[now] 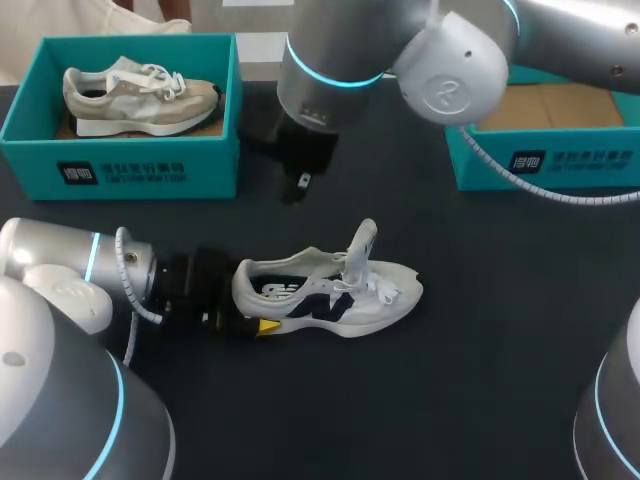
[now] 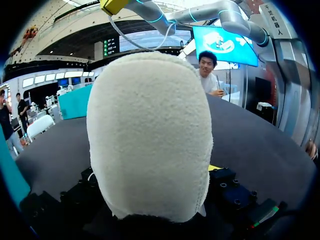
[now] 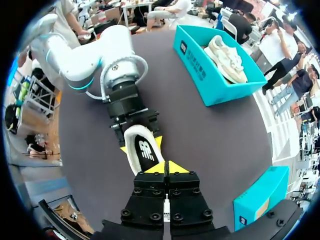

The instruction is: Take the shoe out of the shoebox, open the shoe tongue, remove and reinsert the insole, then place the shoe into the shoebox

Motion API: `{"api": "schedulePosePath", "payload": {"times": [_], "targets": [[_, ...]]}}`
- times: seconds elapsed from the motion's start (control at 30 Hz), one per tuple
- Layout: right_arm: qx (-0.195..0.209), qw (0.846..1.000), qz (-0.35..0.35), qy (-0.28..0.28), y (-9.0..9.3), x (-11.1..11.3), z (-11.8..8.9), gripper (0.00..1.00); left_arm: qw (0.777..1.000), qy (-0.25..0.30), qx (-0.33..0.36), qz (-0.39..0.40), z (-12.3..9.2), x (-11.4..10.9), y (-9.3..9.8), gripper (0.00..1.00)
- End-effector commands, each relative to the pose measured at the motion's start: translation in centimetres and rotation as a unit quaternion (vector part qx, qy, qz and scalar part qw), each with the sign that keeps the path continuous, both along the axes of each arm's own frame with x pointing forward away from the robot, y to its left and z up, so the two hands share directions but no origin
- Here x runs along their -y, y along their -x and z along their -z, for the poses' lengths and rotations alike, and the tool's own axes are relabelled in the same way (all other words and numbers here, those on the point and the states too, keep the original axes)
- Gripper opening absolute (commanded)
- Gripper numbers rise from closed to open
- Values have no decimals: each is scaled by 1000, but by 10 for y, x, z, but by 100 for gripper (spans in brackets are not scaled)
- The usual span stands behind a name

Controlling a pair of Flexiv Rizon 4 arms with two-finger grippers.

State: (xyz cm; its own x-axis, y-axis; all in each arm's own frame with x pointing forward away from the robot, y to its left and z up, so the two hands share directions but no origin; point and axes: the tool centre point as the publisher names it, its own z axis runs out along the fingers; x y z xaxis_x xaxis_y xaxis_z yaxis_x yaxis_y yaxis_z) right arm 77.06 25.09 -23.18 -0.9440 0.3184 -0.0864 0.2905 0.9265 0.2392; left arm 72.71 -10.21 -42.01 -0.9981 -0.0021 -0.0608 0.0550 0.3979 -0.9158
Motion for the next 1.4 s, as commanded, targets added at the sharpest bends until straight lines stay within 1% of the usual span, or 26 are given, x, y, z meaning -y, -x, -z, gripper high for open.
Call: {"api": "schedulePosePath", "payload": {"times": [0.03,0.1,0.13,0.17,0.27,0.33,0.37,0.4,0.53,0.7,0.87,0.97,1.13,1.17,1.23,1.27,1.3,1.4], "targets": [[3,1000,22,11,8,-1,28,0,1000,0,0,0,3,1,1,0],[8,1000,26,1,12,3,39,0,1000,0,0,0,3,1,1,0],[-5,999,32,5,14,4,46,0,1000,0,0,0,3,1,1,0],[-6,999,32,2,16,5,51,0,1000,0,0,0,3,1,1,0],[-25,999,21,37,21,3,68,0,1000,0,0,0,3,1,1,0],[-52,997,14,63,25,3,81,0,1000,0,0,0,3,1,1,0],[-52,996,14,74,27,3,85,0,1000,0,0,0,3,1,1,0],[-53,996,15,73,28,4,88,0,1000,0,0,0,3,1,1,0],[-65,994,8,88,28,5,97,0,1000,0,0,0,3,1,1,0],[-69,993,-4,97,28,6,109,0,1000,0,0,0,3,1,1,0],[-63,992,-23,104,31,5,122,0,1000,0,0,0,3,1,1,0],[-60,991,-37,111,32,4,128,0,1000,0,0,0,3,1,1,0],[-53,992,-41,107,33,7,136,0,1000,0,0,0,3,1,1,0],[-53,992,-41,107,32,7,137,7,1000,0,0,0,3,1,1,0],[-48,992,-43,108,29,8,140,28,1000,0,0,0,3,1,1,0],[-45,992,-41,109,27,8,141,33,1000,0,0,0,3,1,1,0],[-43,993,-40,107,26,9,141,35,1000,0,0,0,3,1,1,0],[-36,993,-39,109,23,11,143,34,1000,0,0,0,3,1,1,0]]}}
